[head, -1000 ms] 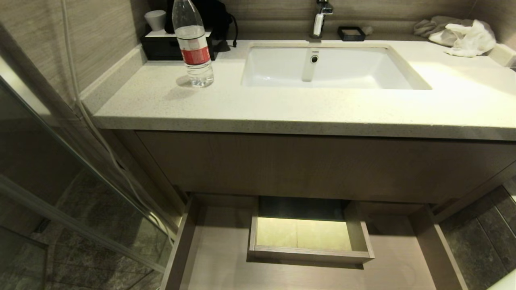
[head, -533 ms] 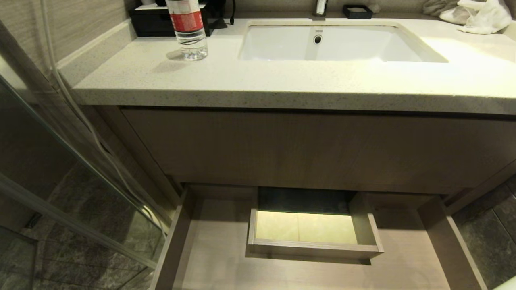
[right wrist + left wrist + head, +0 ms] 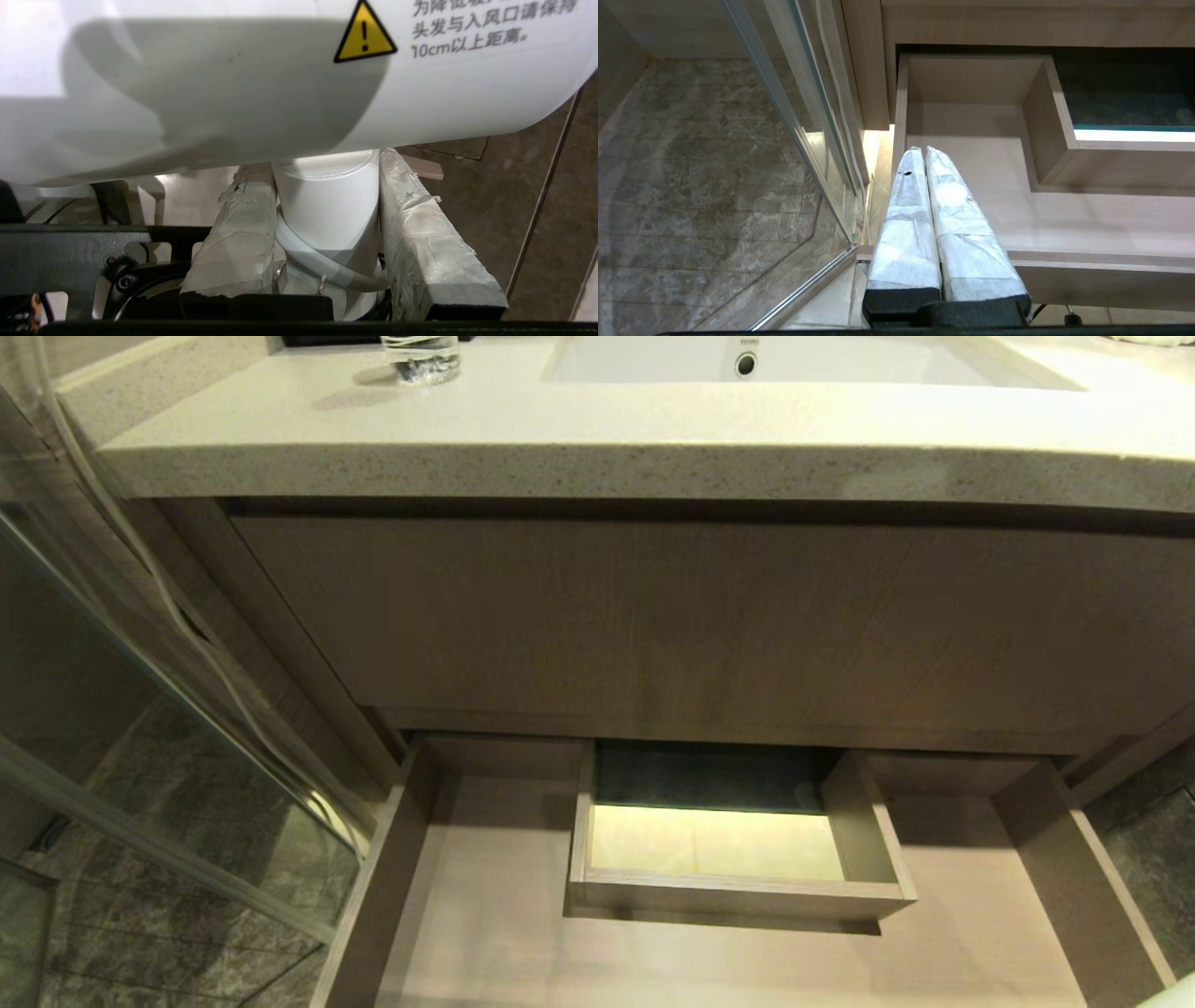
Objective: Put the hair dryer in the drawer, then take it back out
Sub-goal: Put it into the drawer
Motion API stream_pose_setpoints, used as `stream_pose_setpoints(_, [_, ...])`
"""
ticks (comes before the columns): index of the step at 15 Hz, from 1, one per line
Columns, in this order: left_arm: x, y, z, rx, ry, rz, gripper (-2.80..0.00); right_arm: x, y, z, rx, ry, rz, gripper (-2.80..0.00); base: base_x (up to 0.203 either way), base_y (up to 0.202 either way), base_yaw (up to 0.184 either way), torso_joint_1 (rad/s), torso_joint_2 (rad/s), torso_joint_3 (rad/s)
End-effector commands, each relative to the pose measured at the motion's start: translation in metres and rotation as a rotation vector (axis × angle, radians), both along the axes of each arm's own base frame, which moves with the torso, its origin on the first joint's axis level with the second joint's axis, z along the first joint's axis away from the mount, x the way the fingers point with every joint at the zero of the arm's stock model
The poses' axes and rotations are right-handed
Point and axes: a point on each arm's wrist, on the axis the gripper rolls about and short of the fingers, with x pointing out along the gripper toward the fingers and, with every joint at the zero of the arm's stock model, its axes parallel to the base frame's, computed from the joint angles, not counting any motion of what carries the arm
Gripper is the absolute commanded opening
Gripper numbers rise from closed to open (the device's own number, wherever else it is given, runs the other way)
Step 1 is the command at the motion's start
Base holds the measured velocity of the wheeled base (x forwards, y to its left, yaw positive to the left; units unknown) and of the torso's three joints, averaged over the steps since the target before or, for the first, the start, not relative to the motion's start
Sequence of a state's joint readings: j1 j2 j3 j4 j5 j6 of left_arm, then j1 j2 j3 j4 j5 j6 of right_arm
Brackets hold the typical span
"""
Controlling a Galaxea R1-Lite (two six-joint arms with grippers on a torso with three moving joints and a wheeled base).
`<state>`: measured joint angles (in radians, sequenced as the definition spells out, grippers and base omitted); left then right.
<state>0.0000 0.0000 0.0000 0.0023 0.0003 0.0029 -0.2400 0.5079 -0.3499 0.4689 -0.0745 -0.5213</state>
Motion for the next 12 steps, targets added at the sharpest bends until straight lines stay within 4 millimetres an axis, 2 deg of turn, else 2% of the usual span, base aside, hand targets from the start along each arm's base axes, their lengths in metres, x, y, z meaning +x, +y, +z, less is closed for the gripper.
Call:
stream_pose_setpoints(1, [0.000, 0.000, 0.000, 0.000, -0.001, 0.000, -2.80, 0.000, 0.000, 0.001, -0.004, -0.003, 0.001, -2.80, 0.000, 0.000, 0.000, -0.021, 0.21, 0.198])
stream_pose_setpoints(6, [0.000, 0.000, 0.000, 0.000, -0.001, 0.000, -2.80, 0.006, -0.001, 0.008, -0.003, 0.006, 0.002, -2.80, 0.000, 0.000, 0.000, -0.002, 0.05, 0.043])
stream_pose_setpoints(9, [0.000, 0.000, 0.000, 0.000, -0.001, 0.000, -2.80, 0.033, -0.009, 0.024, 0.026, 0.103, -0.033, -2.80, 0.000, 0.000, 0.000, 0.000, 0.00, 0.000])
stream_pose_setpoints(12, [0.000, 0.000, 0.000, 0.000, -0.001, 0.000, -2.80, 0.079, -0.020, 0.026, 0.077, 0.249, -0.064, -2.80, 0.000, 0.000, 0.000, 0.000, 0.00, 0.000])
